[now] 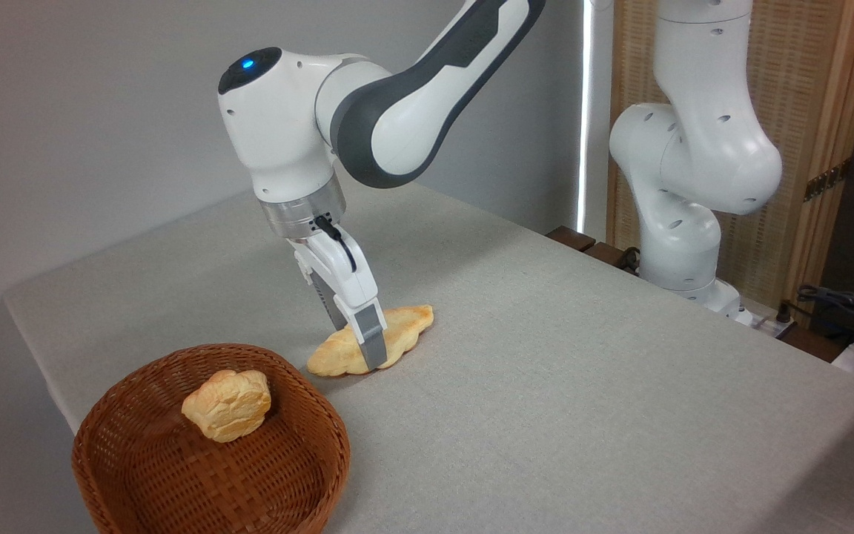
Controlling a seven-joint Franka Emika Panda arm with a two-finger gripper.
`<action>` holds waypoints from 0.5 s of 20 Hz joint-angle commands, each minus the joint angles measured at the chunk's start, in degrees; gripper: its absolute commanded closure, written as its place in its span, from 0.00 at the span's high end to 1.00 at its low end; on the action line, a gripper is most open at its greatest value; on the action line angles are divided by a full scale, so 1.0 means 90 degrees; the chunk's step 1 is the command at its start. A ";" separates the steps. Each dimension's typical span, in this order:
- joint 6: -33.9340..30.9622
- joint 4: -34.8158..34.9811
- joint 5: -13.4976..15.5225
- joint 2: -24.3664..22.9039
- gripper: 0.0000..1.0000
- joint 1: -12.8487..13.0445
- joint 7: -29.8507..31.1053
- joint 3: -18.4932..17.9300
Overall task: Put bread into the basket
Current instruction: 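Close the gripper around the middle of the bread roll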
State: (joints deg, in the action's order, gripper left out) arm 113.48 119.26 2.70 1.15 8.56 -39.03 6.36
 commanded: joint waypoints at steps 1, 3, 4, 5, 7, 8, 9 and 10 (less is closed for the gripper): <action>0.0048 0.0059 -0.0026 -0.0011 0.38 0.0045 0.0011 -0.0043; 0.0048 0.0059 -0.0036 0.0009 0.38 0.0055 0.0011 -0.0043; 0.0048 0.0050 -0.0036 0.0009 0.38 0.0055 0.0001 -0.0043; 0.0048 0.0050 -0.0036 0.0009 0.38 0.0055 0.0001 -0.0033; 0.0019 0.0030 -0.0036 -0.0030 0.38 0.0055 0.0001 -0.0033; 0.0009 0.0011 -0.0036 -0.0069 0.38 0.0045 0.0001 -0.0043; -0.0001 -0.0047 -0.0026 -0.0137 0.38 0.0045 0.0001 -0.0053; -0.0011 -0.0096 -0.0007 -0.0235 0.38 0.0045 0.0001 -0.0053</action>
State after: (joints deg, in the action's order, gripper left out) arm 113.48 119.16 2.70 1.06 8.58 -39.04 6.35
